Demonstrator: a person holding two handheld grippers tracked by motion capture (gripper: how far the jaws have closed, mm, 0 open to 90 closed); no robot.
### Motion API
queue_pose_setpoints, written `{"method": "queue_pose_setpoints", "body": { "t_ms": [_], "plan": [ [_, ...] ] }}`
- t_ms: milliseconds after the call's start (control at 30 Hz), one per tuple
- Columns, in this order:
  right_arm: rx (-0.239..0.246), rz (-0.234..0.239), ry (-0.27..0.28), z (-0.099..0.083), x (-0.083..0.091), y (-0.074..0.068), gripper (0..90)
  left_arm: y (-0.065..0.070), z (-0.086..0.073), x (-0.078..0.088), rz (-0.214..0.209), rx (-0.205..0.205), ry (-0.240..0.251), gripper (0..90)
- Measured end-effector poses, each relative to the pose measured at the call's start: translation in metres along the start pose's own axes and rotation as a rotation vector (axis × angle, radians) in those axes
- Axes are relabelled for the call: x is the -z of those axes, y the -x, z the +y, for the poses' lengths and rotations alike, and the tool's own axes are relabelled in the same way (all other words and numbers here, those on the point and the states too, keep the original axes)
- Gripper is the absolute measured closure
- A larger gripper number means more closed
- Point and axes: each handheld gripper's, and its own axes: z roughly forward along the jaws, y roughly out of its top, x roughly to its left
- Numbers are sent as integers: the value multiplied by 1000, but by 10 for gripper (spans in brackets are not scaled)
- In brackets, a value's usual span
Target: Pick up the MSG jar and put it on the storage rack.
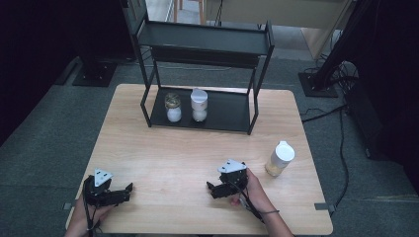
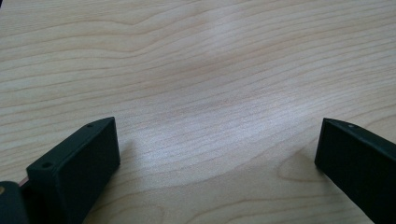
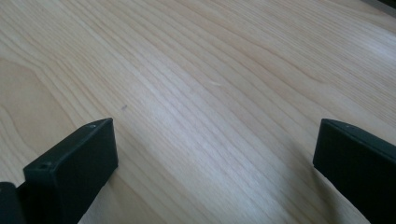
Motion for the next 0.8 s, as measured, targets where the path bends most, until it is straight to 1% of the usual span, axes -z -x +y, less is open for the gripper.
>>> {"method": "queue_pose_setpoints", "body": {
  "t_ms": [100,433,800],
  "plan": [
    [6,4,1,-5,6,4,0,0,0,0,0,-1,0,0],
    [28,9,7,-21,22,8,0,0,0,0,1,0,0,0],
    [31,5,8,-38,39,18,0,1,1,-1,3,4,1,0]
  ]
}}
